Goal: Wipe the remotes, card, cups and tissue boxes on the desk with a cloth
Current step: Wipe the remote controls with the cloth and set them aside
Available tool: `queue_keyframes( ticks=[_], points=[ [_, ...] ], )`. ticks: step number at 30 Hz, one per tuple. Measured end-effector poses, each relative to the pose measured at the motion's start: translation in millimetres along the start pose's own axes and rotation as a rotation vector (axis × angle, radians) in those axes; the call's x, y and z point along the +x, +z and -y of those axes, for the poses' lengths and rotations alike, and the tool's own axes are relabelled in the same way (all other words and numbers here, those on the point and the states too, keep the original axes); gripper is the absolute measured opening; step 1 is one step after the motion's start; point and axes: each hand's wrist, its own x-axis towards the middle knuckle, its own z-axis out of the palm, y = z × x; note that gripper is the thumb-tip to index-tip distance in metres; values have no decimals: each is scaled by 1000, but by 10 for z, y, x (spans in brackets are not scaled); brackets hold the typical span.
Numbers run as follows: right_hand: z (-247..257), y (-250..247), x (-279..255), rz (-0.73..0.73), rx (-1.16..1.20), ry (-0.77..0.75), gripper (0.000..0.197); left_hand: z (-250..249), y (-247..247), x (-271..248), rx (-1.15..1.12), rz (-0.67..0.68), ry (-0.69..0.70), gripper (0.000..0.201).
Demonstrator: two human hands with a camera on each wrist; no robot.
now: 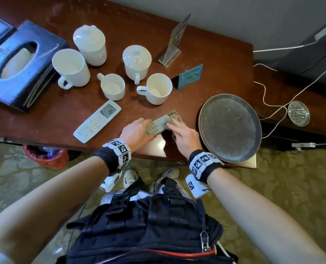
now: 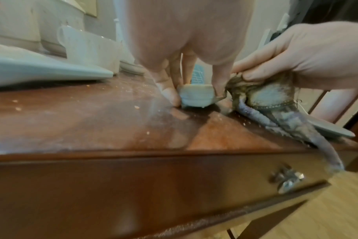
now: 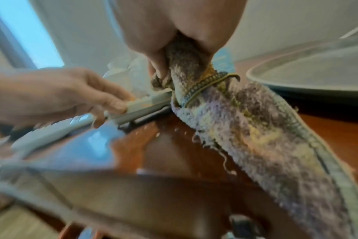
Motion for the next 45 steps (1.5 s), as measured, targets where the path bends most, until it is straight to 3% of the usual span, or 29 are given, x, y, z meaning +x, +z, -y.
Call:
queue_keyframes(
  ticks=[3, 8, 10, 13, 15, 20, 26, 28, 33, 35, 37, 42, 45],
  points=[
    [22, -172, 149, -145, 85, 160, 35, 1, -114, 44, -98, 37, 15, 50],
    [22, -83, 267, -123, 55, 141, 36, -6, -194, 76, -394, 109, -89, 40],
    [106, 53, 217, -135, 41, 87, 36, -9, -171, 103, -468, 126, -110, 35],
    [243, 241, 65, -89, -26, -110, 41, 26, -156, 115, -567, 138, -132, 35],
    [207, 228, 56, -82, -93, -145, 47, 47, -165, 98, -610, 140, -138, 27],
    [149, 9, 397, -108, -133, 98, 46, 40, -175, 79, -645, 162, -147, 33],
    [280, 203, 63, -35, -198, -207, 56, 100, -127, 83, -641, 176, -128, 30],
    [202, 192, 37, -45, -221, -229, 57, 99, -133, 77, -600, 189, -114, 32],
    [116, 7, 416, -86, -245, 61, 56, 43, -156, 97, -565, 209, -115, 40],
    [123, 0, 491, -75, -259, 99, 55, 37, -158, 92, -576, 206, -122, 40],
    [160, 60, 430, -73, -247, 47, 54, 38, -157, 95, -588, 191, -128, 37],
    [174, 272, 34, -76, -242, -247, 56, 41, -166, 88, -555, 200, -95, 28],
    [83, 150, 150, -127, -260, -202, 56, 51, -172, 74, -532, 220, -108, 36]
  ],
)
